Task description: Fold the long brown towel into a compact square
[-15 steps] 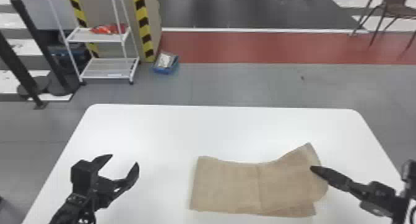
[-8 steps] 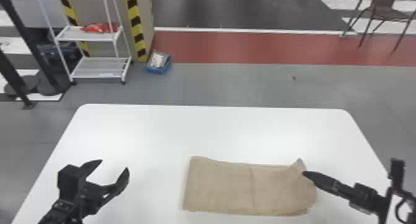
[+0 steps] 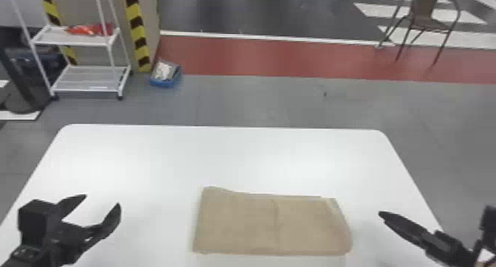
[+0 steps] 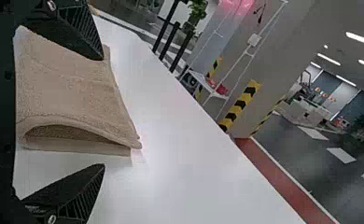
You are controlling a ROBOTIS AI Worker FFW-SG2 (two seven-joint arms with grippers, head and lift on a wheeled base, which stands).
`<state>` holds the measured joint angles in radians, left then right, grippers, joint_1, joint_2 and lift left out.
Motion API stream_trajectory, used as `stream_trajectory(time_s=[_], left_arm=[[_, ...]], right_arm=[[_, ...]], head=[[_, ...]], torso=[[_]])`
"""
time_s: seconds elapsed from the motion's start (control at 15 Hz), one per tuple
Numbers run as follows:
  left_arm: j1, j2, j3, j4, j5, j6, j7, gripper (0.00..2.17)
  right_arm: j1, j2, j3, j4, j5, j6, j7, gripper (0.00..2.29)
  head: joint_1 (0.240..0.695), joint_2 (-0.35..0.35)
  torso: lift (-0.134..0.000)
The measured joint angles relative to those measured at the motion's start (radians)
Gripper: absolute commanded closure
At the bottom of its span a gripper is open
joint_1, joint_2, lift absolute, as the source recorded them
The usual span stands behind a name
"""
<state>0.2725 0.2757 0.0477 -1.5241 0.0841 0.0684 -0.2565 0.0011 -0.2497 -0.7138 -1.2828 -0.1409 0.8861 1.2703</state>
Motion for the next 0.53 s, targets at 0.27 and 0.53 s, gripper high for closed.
stream_trajectory(time_s=[0.27, 0.53], left_arm=[[0.021, -0.006, -0.003, -0.072, 0.047, 0.066, -0.04, 0.23], [0.065, -0.001, -0.007, -0.179, 0.157, 0.238, -0.063, 0.14]], right_arm=[[0.019, 0.013, -0.001, -0.02, -0.014, -0.012, -0.002, 0.06], [0.044, 0.061, -0.025, -0.019, -0.008, -0.193, -0.027, 0.06]], head=[[0.695, -0.158], [0.695, -0.204]], torso=[[0.0], [0.0]])
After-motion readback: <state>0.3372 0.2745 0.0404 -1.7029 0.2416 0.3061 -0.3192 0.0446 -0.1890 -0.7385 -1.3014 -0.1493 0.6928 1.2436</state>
